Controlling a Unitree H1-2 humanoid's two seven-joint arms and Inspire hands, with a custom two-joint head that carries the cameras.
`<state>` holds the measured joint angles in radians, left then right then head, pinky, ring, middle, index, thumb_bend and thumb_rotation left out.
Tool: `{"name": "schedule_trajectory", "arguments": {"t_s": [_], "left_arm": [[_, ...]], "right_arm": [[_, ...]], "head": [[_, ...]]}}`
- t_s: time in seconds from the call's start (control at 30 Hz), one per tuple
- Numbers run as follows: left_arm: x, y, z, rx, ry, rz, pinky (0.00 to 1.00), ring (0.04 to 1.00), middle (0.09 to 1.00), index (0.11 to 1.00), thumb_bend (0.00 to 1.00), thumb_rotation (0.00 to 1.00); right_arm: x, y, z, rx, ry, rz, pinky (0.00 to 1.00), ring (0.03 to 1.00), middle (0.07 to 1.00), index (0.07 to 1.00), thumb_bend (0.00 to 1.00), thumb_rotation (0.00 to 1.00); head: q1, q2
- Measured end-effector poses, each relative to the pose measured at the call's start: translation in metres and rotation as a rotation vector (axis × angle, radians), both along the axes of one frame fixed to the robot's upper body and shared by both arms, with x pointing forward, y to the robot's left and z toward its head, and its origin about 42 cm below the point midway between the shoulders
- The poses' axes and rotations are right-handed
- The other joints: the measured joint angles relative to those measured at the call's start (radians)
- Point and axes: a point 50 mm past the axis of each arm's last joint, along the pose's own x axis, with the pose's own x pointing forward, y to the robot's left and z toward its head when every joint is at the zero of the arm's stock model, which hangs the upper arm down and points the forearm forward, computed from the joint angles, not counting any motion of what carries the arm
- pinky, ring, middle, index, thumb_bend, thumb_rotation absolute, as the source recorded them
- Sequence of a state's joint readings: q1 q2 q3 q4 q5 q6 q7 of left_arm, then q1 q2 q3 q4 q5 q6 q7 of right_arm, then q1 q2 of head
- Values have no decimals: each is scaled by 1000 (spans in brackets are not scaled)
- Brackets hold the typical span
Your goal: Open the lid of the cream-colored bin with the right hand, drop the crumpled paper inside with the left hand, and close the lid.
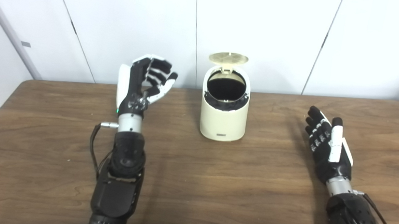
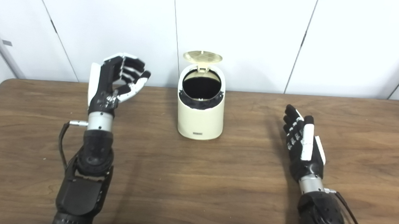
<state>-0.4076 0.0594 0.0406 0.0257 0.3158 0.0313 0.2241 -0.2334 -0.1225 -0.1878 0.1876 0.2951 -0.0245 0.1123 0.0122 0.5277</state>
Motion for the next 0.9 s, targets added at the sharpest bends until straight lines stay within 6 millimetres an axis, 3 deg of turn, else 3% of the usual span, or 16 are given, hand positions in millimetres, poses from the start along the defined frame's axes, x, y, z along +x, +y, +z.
{"name": "schedule_trajectory", "arguments": {"t_s": [0.17,0.2,0.33,0.4,0.5,0.7,0.8,0.9], "left_arm": [[-9,18,-14,0,36,25,508,593,491,507,515,0],[-10,20,-16,2,41,29,541,617,596,502,508,40],[-15,25,-23,14,64,22,633,694,718,500,501,76],[-18,26,-26,-2,76,-8,697,741,761,720,517,258],[-22,26,-30,-32,91,-51,732,761,803,822,522,417],[-36,32,-49,-132,138,-118,820,842,878,910,524,549],[-40,35,-55,-179,153,-146,913,892,911,933,514,648],[-46,37,-62,-210,173,-167,916,901,922,940,512,697]], "right_arm": [[-2,-4,1,10,-8,-14,1000,976,977,898,597,993],[-3,-5,1,17,-9,-18,1000,983,987,907,597,988],[-3,-6,1,26,-20,-14,1000,994,997,928,592,999],[-4,-6,2,25,-25,-12,1000,989,992,922,596,998],[-6,-5,2,20,-28,-11,1000,996,996,922,602,1000],[-13,-8,2,2,-29,-13,1000,1000,1000,935,612,998],[-15,-10,2,-12,-30,-1,1000,1000,1000,929,593,1000],[-19,-15,2,-30,-29,2,1000,1000,1000,926,582,1000]], "head": [[5,0],[5,0],[2,5],[0,5],[-3,8],[0,11],[6,15],[11,15]]}}
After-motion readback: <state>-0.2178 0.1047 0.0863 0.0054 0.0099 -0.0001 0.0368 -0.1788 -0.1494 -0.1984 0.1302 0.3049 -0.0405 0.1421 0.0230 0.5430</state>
